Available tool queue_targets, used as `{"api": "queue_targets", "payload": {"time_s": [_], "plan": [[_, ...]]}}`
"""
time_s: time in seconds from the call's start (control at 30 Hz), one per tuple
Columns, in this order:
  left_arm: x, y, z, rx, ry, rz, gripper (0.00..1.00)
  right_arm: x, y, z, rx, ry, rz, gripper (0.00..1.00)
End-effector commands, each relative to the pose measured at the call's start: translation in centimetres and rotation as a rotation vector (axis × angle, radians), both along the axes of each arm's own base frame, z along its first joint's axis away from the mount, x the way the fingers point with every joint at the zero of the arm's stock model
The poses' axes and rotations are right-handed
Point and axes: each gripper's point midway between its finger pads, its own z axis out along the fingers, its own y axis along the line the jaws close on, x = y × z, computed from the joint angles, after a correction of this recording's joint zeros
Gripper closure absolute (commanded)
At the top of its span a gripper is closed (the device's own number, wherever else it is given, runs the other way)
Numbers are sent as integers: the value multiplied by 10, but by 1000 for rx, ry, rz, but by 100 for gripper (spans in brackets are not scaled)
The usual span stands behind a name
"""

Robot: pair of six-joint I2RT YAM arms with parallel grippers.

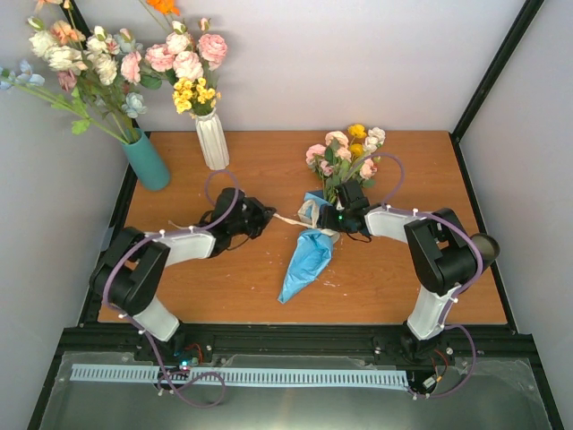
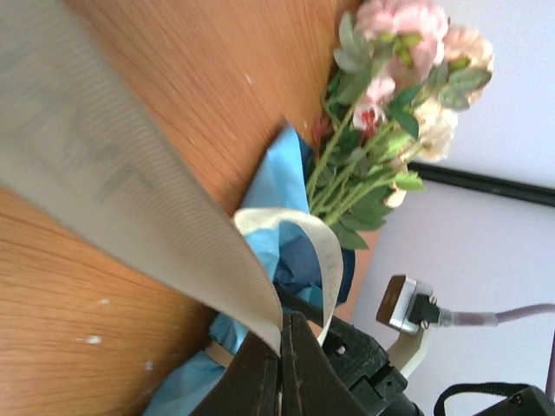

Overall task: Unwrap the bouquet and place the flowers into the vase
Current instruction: Untie the ribbon from the wrapping paper.

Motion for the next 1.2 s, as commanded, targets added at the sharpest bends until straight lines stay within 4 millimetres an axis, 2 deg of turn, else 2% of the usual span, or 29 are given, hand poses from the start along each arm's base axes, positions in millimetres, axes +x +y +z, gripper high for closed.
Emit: {"api": "queue_targets", "payload": {"time_s": [0.0, 0.2, 0.53, 0.67, 0.77, 0.93, 1.0, 1.07, 1.1, 1.17], "plan": [[2, 45, 7, 112, -53, 85, 100, -16, -14, -16, -56, 68, -6, 44], [-2, 92, 25, 293, -129, 164, 100, -16, -14, -16, -57, 69, -7, 44], [1, 142, 63, 599, -267, 234, 100, -13, -9, -16, -50, 93, 3, 43], [5, 176, 83, 718, -296, 279, 100, -13, -10, -16, -52, 97, -4, 43], [7, 200, 92, 715, -302, 307, 100, -12, -10, -16, -55, 100, -7, 43], [9, 210, 106, 736, -346, 291, 99, -10, -5, -11, -41, 105, -4, 43], [9, 208, 105, 755, -353, 256, 93, -9, 2, -3, -18, 102, 10, 42], [9, 204, 104, 774, -352, 211, 77, -8, 10, 10, -3, 89, 37, 41], [6, 202, 102, 785, -345, 181, 68, -6, 11, 18, -7, 76, 42, 40], [4, 196, 105, 799, -366, 122, 38, -3, 10, 34, -23, 41, 51, 39]]}}
